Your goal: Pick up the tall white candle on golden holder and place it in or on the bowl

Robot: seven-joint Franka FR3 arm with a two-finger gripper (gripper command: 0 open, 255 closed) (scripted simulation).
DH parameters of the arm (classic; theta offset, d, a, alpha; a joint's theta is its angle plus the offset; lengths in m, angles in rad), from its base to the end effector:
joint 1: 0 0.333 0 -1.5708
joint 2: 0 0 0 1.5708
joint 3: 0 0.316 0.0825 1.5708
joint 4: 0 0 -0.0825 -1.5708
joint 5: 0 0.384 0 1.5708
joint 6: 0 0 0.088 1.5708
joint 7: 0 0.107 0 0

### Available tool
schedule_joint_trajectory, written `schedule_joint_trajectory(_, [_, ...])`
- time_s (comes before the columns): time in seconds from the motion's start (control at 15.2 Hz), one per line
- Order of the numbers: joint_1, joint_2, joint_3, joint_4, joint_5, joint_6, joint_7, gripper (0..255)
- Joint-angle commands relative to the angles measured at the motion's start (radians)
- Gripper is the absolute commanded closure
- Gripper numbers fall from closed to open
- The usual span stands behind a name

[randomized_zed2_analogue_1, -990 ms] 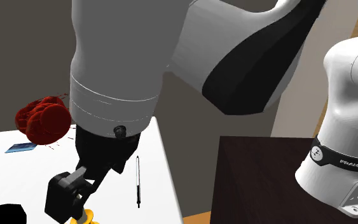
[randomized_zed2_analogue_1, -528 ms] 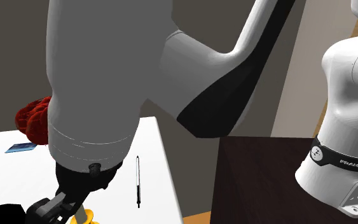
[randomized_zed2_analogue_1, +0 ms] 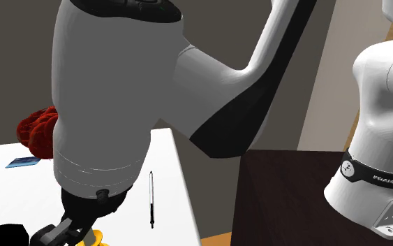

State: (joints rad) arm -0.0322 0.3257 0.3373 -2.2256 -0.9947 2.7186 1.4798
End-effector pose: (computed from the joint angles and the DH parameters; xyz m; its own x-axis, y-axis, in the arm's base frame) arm 0.5198 0.1959 0.2461 0.8614 -0.2870 0.4191 -0.3207 -0.9471 0.0104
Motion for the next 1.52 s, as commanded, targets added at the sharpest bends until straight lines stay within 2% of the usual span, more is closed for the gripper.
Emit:
schedule_joint_trajectory(0.0, [0.0,0.0,0.0,0.0,0.0,0.0,0.0,0])
schedule_joint_trajectory(0.07, [0.0,0.0,0.0,0.0,0.0,0.0,0.0,0])
schedule_joint_trajectory(0.13, [0.0,0.0,0.0,0.0,0.0,0.0,0.0,255])
schedule_joint_trajectory(0.73, [0.0,0.0,0.0,0.0,0.0,0.0,0.0,255])
schedule_joint_trajectory(1.45, [-0.055,-0.128,0.078,-0.022,0.207,-0.063,-0.183,255])
